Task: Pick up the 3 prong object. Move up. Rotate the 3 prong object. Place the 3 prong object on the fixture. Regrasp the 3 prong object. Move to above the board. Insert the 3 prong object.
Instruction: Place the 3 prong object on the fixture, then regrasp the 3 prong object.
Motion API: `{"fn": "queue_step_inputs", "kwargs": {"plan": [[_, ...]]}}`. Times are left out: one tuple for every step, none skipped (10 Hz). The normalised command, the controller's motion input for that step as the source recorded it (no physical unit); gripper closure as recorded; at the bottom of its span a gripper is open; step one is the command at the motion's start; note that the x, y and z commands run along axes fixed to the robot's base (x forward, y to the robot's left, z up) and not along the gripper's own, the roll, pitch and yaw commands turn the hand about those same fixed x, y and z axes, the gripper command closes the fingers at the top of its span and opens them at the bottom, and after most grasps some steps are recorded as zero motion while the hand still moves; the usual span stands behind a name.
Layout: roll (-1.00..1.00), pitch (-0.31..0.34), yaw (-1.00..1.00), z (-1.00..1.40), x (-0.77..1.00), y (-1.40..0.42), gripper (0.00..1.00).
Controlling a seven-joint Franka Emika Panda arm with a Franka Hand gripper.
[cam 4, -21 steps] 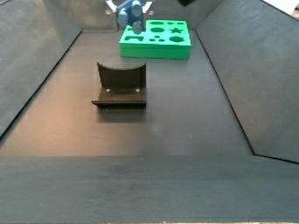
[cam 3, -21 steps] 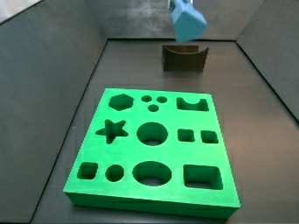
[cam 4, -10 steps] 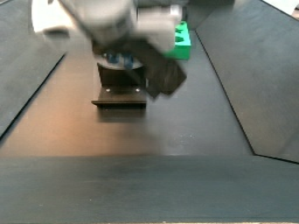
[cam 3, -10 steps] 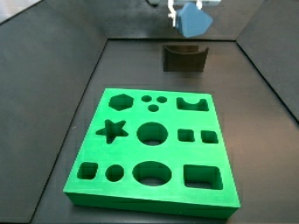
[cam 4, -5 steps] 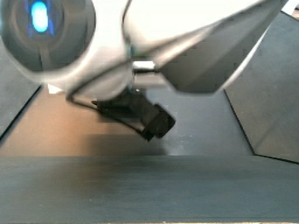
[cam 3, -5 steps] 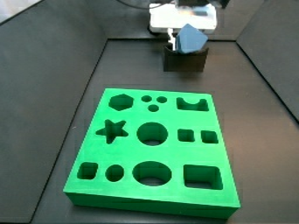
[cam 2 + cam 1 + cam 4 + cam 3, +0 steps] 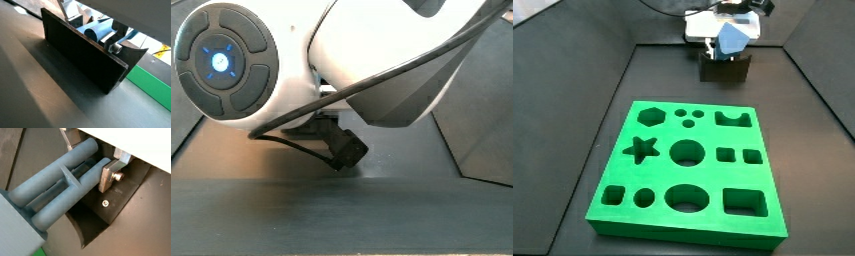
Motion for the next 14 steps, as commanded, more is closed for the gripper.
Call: {"fn": "queue_step_inputs", "kwargs": {"plan": [[0.0, 0.0, 0.0, 0.0, 0.0, 0.0, 0.0], [-0.06, -0.034, 0.02, 1.0, 0.0, 0.0, 0.0], [-0.06, -0.032, 0.02, 1.0, 0.0, 0.0, 0.0], [-0.04, -0.032, 0.04, 1.0, -0.02, 0.0, 0.0], [-0.02, -0.037, 0.05, 1.0, -0.04, 0.0, 0.0], [-0.01, -0.039, 0.05, 1.0, -0.05, 0.0, 0.0], [-0.01, -0.034, 0.05, 0.85, -0.05, 0.0, 0.0], [-0.01, -0.029, 0.06, 0.67, -0.05, 0.0, 0.0], [-0.02, -0.024, 0.06, 0.54, -0.05, 0.0, 0.0], [-0.02, -0.016, 0.06, 0.28, -0.04, 0.0, 0.0], [1.0, 0.047, 0.04, 0.93, -0.01, -1.0, 0.0], [1.0, 0.048, 0.04, 0.9, 0.0, -1.0, 0.0], [1.0, 0.043, 0.04, 0.88, -0.02, -1.0, 0.0], [1.0, 0.037, 0.04, 0.85, -0.04, -1.0, 0.0]]}}
